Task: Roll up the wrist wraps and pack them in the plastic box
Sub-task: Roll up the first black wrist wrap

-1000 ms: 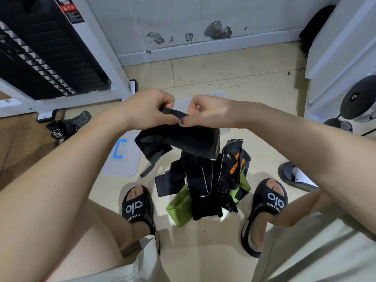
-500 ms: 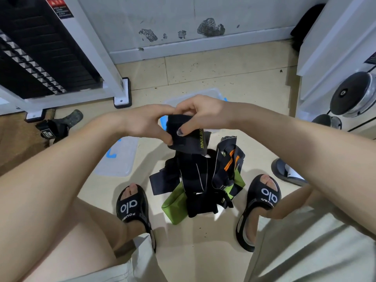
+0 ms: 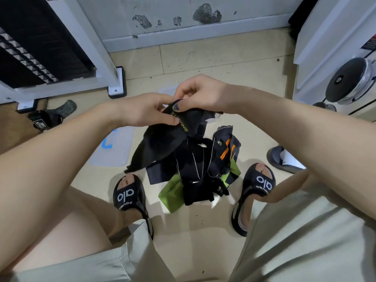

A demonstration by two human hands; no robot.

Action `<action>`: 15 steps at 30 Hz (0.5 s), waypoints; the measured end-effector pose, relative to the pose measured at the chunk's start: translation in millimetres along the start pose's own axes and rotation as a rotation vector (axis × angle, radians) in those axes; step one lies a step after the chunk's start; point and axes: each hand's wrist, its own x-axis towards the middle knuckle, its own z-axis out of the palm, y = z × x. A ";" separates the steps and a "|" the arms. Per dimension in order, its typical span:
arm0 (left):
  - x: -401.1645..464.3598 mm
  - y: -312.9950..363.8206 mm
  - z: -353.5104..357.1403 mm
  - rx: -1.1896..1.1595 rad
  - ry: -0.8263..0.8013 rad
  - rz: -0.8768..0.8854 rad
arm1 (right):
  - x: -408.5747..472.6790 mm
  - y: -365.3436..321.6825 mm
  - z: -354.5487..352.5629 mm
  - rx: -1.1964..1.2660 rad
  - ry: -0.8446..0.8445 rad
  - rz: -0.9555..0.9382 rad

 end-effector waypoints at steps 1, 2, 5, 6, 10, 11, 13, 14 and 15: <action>1.9 2.0 4.1 0.024 0.038 0.001 | 0.2 2.0 2.2 -0.004 0.011 0.008; 3.9 1.9 8.5 0.017 0.050 -0.018 | -0.2 5.7 3.9 -0.007 0.029 0.015; 6.0 -0.2 25.3 -0.071 0.018 -0.080 | -3.7 22.1 7.1 -0.013 0.112 0.070; 5.2 -1.1 31.3 -0.086 0.019 -0.087 | -4.4 30.7 8.9 -0.013 0.142 0.118; 3.5 -9.4 63.5 -0.218 0.038 -0.117 | -13.4 71.8 31.3 -0.001 0.198 0.364; 5.4 -15.0 74.4 -0.252 0.050 -0.131 | -17.3 85.6 39.3 0.011 0.201 0.411; 9.2 -25.9 97.0 -0.313 0.035 -0.153 | -29.8 111.8 55.1 0.037 0.203 0.484; 9.9 -30.0 106.4 -0.346 0.028 -0.167 | -37.4 124.6 61.8 0.024 0.191 0.514; 10.5 -32.5 114.4 -0.386 0.024 -0.185 | -44.9 136.5 66.8 -0.018 0.166 0.537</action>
